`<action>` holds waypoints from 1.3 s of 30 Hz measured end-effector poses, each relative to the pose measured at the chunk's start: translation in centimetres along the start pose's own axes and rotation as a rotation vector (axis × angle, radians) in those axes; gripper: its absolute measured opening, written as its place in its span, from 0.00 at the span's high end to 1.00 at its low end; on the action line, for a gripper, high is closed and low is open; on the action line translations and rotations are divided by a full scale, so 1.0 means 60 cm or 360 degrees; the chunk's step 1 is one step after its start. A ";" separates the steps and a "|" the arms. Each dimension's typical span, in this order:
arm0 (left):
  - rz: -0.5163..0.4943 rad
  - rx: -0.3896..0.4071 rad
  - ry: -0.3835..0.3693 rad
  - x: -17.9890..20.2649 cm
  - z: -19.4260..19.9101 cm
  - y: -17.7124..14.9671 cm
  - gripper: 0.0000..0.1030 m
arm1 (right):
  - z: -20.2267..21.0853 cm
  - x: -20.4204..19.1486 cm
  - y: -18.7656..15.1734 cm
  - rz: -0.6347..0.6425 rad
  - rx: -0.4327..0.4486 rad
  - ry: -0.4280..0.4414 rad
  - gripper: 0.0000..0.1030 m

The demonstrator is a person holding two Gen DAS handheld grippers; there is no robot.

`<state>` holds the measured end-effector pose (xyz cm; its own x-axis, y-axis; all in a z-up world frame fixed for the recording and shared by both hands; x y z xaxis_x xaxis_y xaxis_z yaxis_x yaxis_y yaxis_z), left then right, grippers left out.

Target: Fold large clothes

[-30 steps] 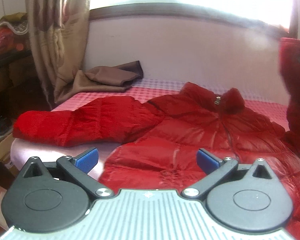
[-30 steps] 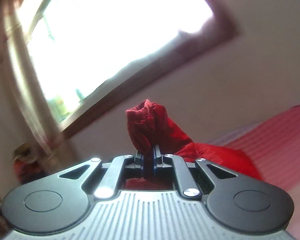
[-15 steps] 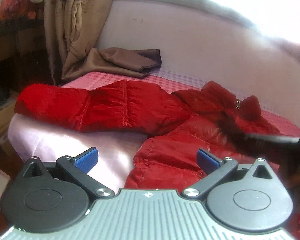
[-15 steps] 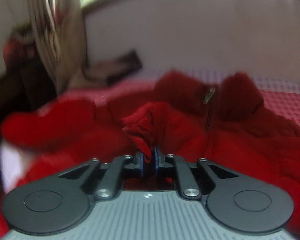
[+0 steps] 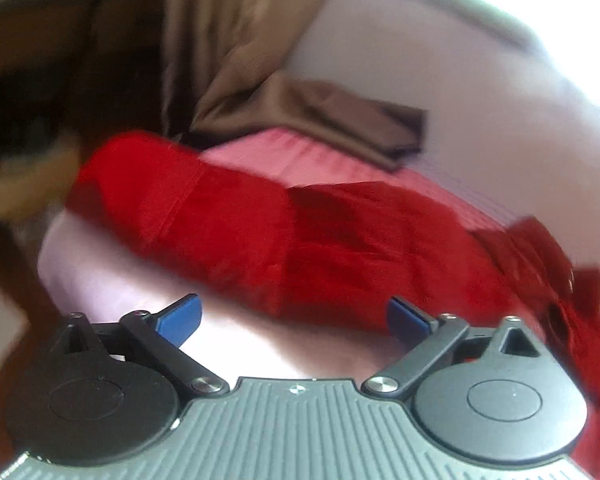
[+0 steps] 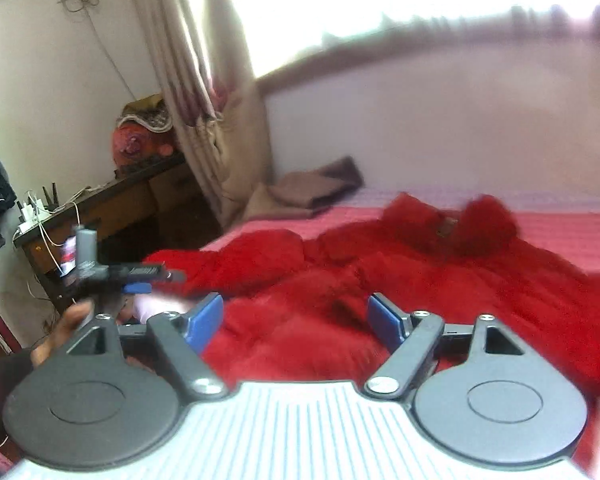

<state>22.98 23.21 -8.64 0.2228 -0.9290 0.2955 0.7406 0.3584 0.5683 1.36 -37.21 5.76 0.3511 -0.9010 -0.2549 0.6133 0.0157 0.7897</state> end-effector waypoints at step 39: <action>-0.0427 0.0419 -0.0092 0.257 0.166 0.104 0.93 | 0.227 0.082 -0.134 -0.0585 0.0269 -0.0211 0.02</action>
<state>24.74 12.01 7.10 0.0017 -0.9890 0.1480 0.5778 0.1218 0.8071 -11.47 -47.65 5.76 0.0300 -0.8813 -0.4716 0.5520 -0.3787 0.7429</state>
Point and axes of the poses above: each gripper's, at about its wrist camera, not at the fingertips, and z roughly against the way its jaws point, x to its right, y to its top, the point moved 9 cm from there along -z, roughly the way its jaws point, and after that the axes turned 11 degrees about -x, right-handed, at the moved point
